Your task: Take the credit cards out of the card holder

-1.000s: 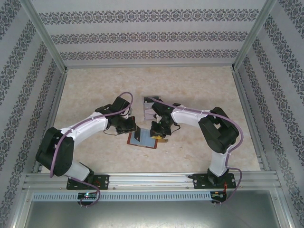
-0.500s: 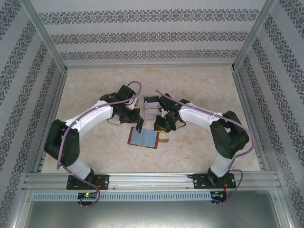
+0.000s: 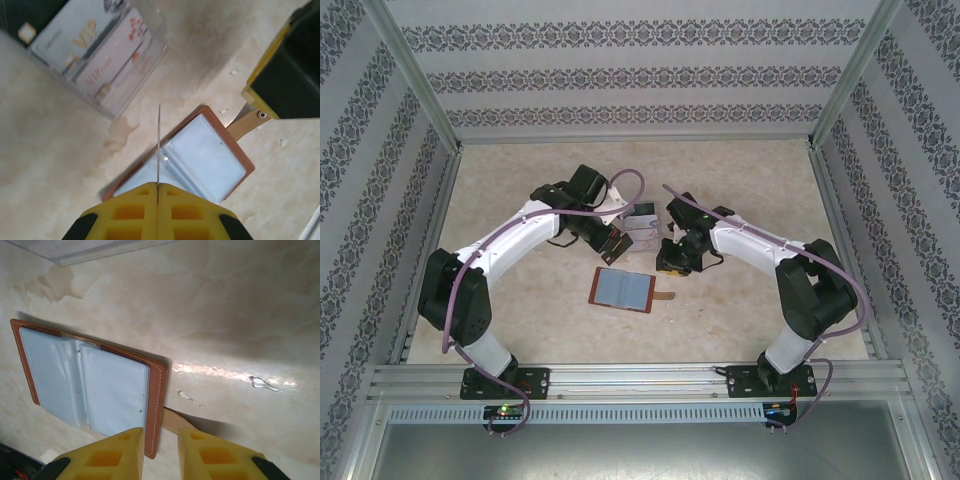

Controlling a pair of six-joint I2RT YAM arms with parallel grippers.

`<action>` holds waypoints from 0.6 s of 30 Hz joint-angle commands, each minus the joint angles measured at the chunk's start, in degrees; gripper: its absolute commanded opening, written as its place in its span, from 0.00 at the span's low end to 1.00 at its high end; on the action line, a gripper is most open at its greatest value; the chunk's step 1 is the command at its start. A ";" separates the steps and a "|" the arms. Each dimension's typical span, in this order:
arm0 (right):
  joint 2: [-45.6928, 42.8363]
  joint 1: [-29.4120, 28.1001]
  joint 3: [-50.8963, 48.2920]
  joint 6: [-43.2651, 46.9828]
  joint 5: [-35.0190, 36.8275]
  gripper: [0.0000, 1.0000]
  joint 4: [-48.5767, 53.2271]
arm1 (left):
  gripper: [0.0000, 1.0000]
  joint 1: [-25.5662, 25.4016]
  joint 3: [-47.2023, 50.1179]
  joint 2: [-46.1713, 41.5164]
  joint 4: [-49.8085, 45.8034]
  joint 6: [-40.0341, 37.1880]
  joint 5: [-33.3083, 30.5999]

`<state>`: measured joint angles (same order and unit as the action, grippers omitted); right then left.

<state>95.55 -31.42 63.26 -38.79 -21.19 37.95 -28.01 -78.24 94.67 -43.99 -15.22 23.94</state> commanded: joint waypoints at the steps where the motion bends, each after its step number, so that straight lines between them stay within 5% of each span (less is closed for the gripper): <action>1: -2.74 0.82 -0.40 1.43 1.92 0.26 2.12 | 0.00 0.57 -3.15 0.60 -0.86 -15.29 1.12; 18: -8.47 4.04 -3.40 2.14 4.02 0.26 3.78 | 0.00 0.54 -26.61 17.98 -12.61 -35.76 -4.62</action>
<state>88.75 -28.21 61.10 -37.45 -18.57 40.36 -28.01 -100.99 110.72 -52.12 -45.23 19.77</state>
